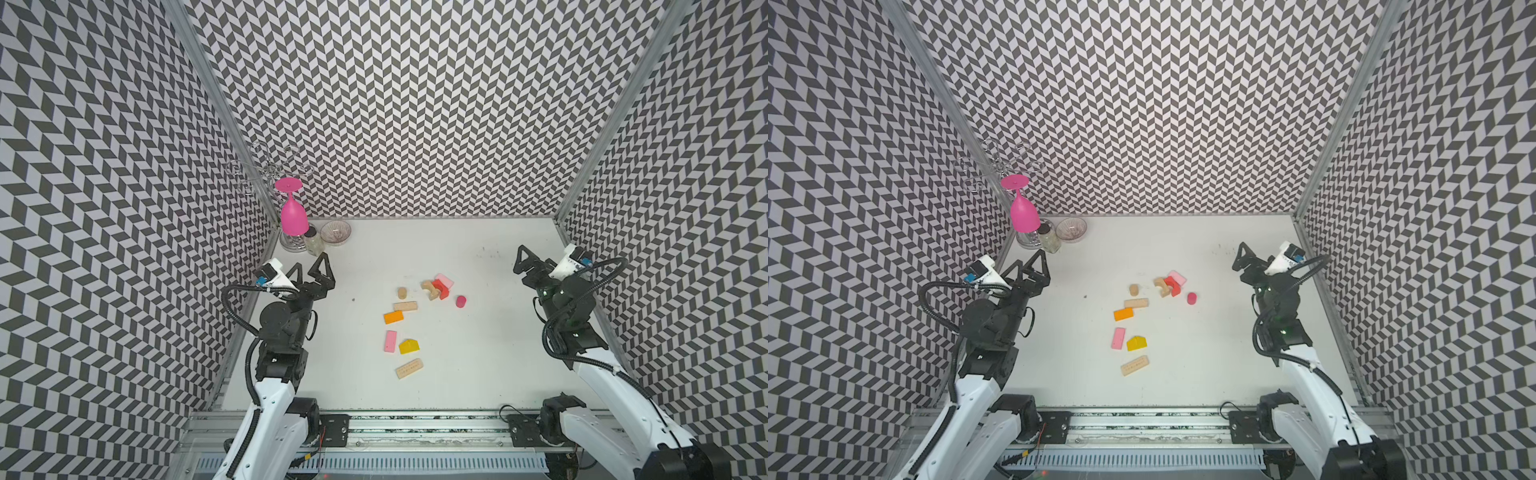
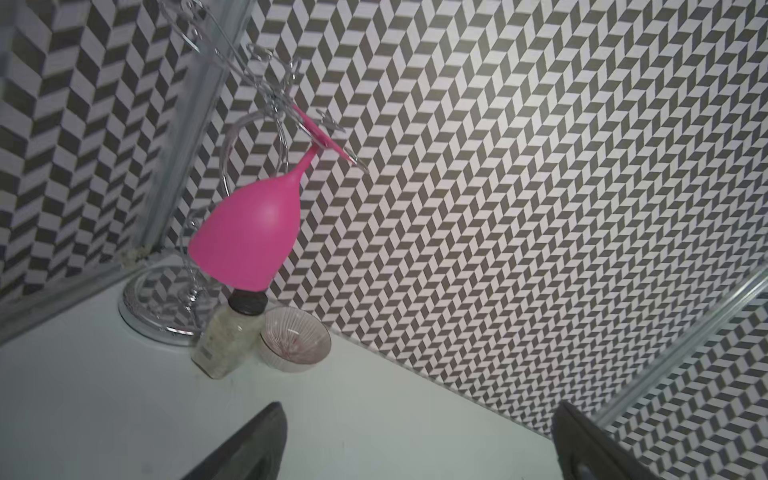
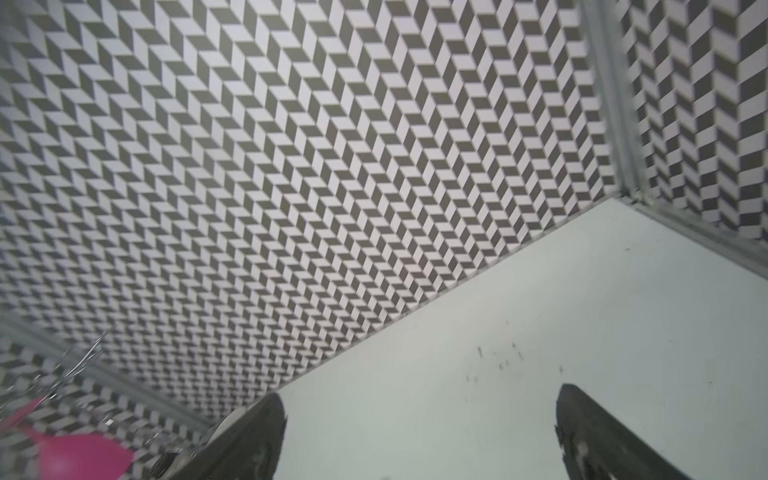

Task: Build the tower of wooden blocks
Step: 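Move the right gripper over the block cluster and lower it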

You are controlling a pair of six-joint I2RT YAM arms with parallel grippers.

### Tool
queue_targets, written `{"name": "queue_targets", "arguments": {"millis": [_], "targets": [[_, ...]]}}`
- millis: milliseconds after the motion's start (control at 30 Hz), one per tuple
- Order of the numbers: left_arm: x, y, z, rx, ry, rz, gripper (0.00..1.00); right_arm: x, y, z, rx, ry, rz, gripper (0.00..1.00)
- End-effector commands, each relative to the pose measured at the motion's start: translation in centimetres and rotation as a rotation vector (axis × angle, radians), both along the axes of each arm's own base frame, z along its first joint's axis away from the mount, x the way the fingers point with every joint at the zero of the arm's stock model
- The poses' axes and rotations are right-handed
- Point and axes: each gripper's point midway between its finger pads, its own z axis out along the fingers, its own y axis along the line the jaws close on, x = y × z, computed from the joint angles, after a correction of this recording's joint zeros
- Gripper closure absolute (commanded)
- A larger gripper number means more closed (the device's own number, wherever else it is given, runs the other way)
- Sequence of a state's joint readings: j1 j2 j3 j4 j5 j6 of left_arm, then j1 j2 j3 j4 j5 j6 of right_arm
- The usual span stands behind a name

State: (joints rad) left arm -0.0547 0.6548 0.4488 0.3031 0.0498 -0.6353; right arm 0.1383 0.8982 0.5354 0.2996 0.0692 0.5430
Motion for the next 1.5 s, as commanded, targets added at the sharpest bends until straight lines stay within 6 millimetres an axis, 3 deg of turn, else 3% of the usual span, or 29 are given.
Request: {"name": "queue_targets", "arguments": {"millis": [0,100,233,333,400,500,633,733,933,1133,1467], "targets": [[-1.3,-0.8,-2.3,-0.015,0.177,-0.054,0.0,-1.8,3.6,-2.2,-0.017,0.045,0.21,0.01],[-2.4,0.9,-3.1,0.09,0.158,0.041,0.0,-3.3,5.1,-3.1,-0.047,-0.071,0.293,0.0],[-3.9,3.8,-3.8,0.111,0.107,0.209,0.0,-2.5,5.8,-4.1,-0.105,-0.023,0.255,0.01],[-4.5,6.2,-6.5,0.087,0.124,0.351,0.0,-1.3,7.3,-5.4,-0.143,0.075,0.25,0.0],[-4.9,7.4,-8.4,0.051,0.124,0.421,0.0,-0.9,9.6,-6.7,-0.159,0.104,0.303,0.0],[-1.7,5.8,-11.6,0.157,0.226,0.353,0.0,-0.6,13.1,-8.2,-0.215,0.124,0.372,0.0],[1.7,5.5,-14.1,0.182,0.409,0.34,0.0,0.0,16.3,-9.9,-0.307,0.187,0.415,0.04],[2.4,4.9,-14.1,0.194,0.399,0.307,0.0,0.2,17.8,-11.9,-0.358,0.231,0.432,0.11],[-0.3,4.4,-12.5,0.16,0.25,0.275,0.0,0.9,19.8,-15.4,-0.424,0.328,0.458,0.18],[-2.1,4.4,-11.7,0.125,0.161,0.275,0.0,1.2,21.2,-17.2,-0.483,0.375,0.484,0.26],[-2.4,4.3,-11.5,0.121,0.143,0.266,0.0,1.8,21.0,-18.5,-0.579,0.407,0.431,0.33]]}}
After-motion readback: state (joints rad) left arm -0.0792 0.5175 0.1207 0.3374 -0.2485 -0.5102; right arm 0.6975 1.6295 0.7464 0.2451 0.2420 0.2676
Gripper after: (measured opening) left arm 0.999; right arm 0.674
